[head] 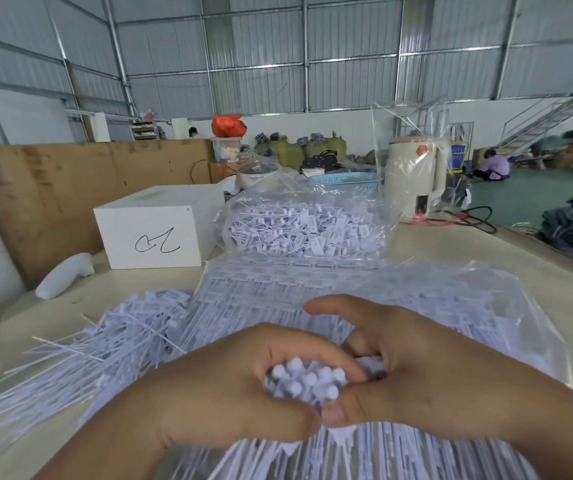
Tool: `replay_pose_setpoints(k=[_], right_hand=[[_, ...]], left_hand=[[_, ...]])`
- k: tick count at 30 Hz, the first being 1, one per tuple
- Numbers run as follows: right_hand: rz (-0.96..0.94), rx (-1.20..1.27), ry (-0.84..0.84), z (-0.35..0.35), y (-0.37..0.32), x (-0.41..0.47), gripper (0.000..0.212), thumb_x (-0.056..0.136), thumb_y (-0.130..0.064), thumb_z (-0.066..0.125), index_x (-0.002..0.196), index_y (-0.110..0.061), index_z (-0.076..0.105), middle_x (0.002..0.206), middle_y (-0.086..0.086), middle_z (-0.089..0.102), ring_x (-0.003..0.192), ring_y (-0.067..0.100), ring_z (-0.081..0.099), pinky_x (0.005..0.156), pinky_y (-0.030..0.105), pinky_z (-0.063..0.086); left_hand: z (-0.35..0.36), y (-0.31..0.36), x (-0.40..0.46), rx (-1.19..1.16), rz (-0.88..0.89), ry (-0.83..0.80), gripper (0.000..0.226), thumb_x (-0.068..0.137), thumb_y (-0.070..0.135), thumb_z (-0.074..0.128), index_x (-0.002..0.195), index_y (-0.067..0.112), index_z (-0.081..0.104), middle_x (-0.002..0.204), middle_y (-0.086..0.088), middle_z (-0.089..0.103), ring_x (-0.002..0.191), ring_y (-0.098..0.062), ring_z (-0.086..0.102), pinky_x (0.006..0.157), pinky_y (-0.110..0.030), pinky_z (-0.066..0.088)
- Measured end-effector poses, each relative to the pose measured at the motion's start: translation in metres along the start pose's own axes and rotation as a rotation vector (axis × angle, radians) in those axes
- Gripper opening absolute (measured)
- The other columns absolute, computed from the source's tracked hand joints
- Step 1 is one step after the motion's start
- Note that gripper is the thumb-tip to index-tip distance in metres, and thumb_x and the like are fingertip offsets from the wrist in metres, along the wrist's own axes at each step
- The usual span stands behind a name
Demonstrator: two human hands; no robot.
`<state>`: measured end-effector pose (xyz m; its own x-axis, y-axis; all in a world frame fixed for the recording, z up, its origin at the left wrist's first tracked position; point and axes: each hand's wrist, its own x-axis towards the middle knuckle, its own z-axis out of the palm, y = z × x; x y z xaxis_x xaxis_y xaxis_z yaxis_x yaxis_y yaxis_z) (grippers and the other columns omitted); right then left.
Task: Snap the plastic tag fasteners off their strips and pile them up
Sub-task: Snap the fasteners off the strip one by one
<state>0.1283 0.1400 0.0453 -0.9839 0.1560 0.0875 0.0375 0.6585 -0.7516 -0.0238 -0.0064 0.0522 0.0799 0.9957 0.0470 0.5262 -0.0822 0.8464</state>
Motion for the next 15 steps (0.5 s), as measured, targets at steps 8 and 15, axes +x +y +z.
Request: replay_pose_setpoints(k=[8, 15], right_hand=[[-0.021, 0.034, 0.155, -0.019, 0.004, 0.001, 0.056, 0.080, -0.056, 0.068, 0.074, -0.003, 0.053, 0.056, 0.001, 0.037, 0.052, 0.018, 0.033, 0.052, 0.033, 0.027], [-0.080, 0.149, 0.568, 0.004, -0.005, 0.009, 0.046, 0.081, -0.042, 0.066, 0.065, -0.004, 0.047, 0.051, -0.007, 0.026, 0.045, 0.010, 0.024, 0.043, 0.018, 0.022]], left_hand=[[0.005, -0.011, 0.007, -0.180, 0.124, 0.260, 0.020, 0.068, 0.025, 0.068, 0.086, 0.032, 0.071, 0.074, 0.018, 0.062, 0.069, 0.001, 0.054, 0.062, -0.009, 0.040], [0.021, -0.015, 0.020, -0.292, 0.138, 0.599, 0.024, 0.061, 0.031, 0.071, 0.085, 0.029, 0.071, 0.075, 0.010, 0.062, 0.069, -0.005, 0.056, 0.065, -0.018, 0.045]])
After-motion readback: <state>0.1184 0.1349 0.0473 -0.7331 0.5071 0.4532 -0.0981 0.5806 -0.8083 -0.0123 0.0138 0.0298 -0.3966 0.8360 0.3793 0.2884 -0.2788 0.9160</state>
